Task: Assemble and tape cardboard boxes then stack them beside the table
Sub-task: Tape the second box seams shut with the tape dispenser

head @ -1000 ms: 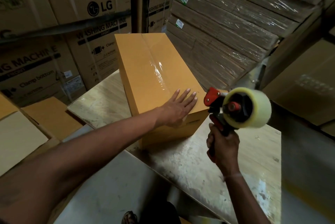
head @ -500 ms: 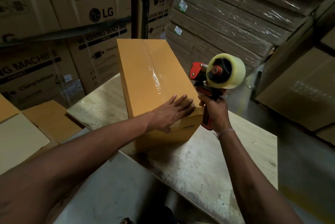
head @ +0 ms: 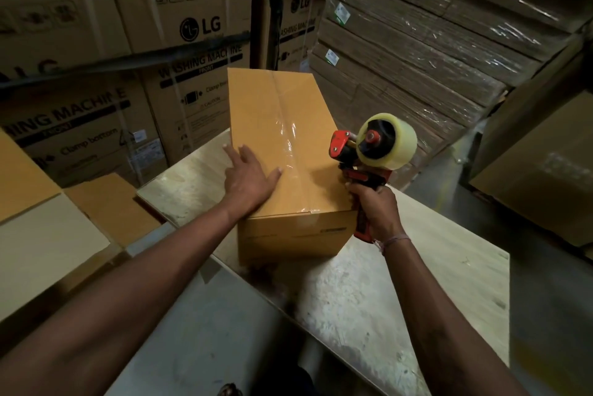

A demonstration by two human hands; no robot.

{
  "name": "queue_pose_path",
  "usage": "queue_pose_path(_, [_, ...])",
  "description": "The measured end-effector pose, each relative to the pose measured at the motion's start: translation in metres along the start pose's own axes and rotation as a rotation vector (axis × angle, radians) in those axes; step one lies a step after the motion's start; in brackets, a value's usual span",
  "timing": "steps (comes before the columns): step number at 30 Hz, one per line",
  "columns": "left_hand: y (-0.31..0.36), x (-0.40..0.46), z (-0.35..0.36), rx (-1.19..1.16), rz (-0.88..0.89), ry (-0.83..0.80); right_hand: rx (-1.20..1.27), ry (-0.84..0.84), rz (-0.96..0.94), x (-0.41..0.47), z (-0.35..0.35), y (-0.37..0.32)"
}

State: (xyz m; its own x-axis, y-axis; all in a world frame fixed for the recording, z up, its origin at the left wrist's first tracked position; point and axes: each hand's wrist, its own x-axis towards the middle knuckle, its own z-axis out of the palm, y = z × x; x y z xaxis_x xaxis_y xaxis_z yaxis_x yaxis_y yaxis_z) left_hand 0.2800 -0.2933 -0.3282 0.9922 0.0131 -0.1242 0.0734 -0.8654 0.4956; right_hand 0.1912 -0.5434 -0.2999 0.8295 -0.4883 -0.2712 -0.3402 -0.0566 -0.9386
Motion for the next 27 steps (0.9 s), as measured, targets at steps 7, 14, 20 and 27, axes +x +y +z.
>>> queue_pose_path(7, [0.009,0.018,-0.003,0.032,0.205,-0.077,-0.143,0.1,-0.044,-0.039,-0.002,0.01])
queue_pose_path(14, [0.034,0.069,-0.003,0.161,0.526,-0.274,-0.23,0.102,-0.003,-0.113,-0.007,0.021])
queue_pose_path(20, [0.065,0.094,-0.002,0.17,0.692,-0.377,-0.185,0.09,0.063,-0.141,0.006,0.036])
queue_pose_path(27, [0.067,0.096,-0.004,0.11,0.669,-0.333,-0.121,0.079,0.091,-0.134,0.003,0.024])
